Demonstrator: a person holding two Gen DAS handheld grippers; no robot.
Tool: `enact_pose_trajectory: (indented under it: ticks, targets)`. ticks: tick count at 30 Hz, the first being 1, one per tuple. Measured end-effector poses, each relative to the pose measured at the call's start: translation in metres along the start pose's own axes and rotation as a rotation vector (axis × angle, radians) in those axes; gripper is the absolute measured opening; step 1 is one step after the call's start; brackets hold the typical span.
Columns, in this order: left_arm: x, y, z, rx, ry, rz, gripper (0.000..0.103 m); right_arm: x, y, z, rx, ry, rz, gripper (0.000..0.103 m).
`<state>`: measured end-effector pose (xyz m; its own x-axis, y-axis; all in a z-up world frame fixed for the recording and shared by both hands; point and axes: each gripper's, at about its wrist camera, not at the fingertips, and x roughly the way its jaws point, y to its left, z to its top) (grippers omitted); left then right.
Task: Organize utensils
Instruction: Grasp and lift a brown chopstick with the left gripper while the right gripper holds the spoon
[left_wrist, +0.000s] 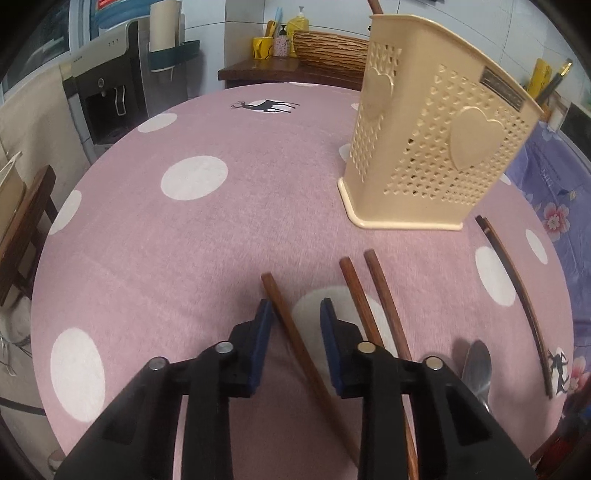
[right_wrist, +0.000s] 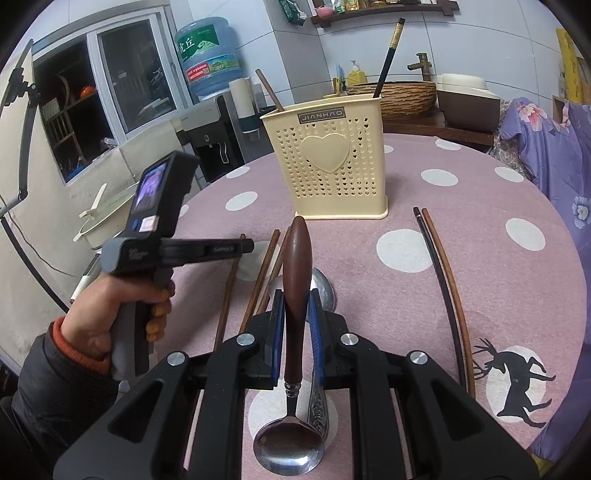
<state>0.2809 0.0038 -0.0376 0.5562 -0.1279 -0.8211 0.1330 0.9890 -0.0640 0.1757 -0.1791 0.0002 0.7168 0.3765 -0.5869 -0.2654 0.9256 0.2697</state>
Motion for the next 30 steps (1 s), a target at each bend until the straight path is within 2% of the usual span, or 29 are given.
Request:
enact_pose_trajectory:
  ticks: [7,17,24,30]
  targets:
    - [0.009,-0.005,0.010,0.023,0.006,0.047,0.014,0.000,0.001,0.001,-0.005,-0.002,-0.002,0.014]
    - [0.008,-0.002,0.010,-0.016,-0.010,0.040,0.011,0.000,0.002,0.002,0.002,0.002,0.001,0.014]
    - [-0.001,0.003,0.006,-0.082,-0.035,-0.041,0.010,-0.004,-0.002,0.002,0.020,-0.011,0.028,0.014]
    - [-0.043,0.005,0.000,-0.103,-0.140,-0.147,0.009,-0.012,-0.009,0.003,0.040,-0.027,0.093,0.014]
